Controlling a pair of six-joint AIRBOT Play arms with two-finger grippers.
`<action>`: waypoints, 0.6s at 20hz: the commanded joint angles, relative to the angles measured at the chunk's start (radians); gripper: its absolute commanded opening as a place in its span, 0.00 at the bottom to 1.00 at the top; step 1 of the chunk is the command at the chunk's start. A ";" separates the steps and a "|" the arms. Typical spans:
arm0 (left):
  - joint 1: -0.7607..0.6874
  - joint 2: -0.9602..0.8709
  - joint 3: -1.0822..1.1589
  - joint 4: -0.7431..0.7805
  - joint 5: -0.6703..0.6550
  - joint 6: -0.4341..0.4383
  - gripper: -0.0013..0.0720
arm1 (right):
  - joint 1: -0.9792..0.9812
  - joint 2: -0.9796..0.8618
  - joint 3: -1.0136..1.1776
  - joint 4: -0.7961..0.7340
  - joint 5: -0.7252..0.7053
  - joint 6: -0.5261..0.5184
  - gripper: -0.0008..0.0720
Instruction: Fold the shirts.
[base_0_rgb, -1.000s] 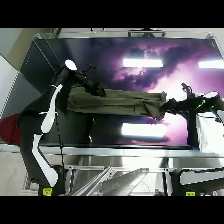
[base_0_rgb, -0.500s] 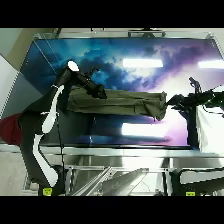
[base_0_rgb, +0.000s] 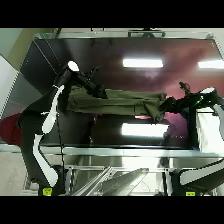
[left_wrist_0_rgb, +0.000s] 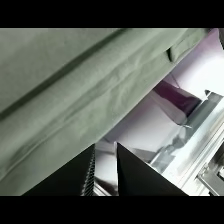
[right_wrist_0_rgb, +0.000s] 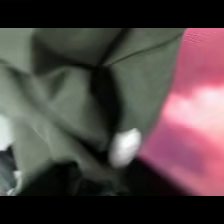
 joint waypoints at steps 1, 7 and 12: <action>-0.006 0.000 0.000 0.000 0.053 0.000 0.12 | 0.029 -0.011 0.006 0.083 0.011 -0.039 0.07; -0.136 -0.071 0.000 -0.001 0.227 -0.024 0.04 | 0.020 0.093 0.111 0.086 0.124 -0.010 0.04; -0.244 -0.211 0.097 -0.002 0.270 -0.111 0.04 | 0.021 0.216 0.264 0.134 0.251 0.026 0.04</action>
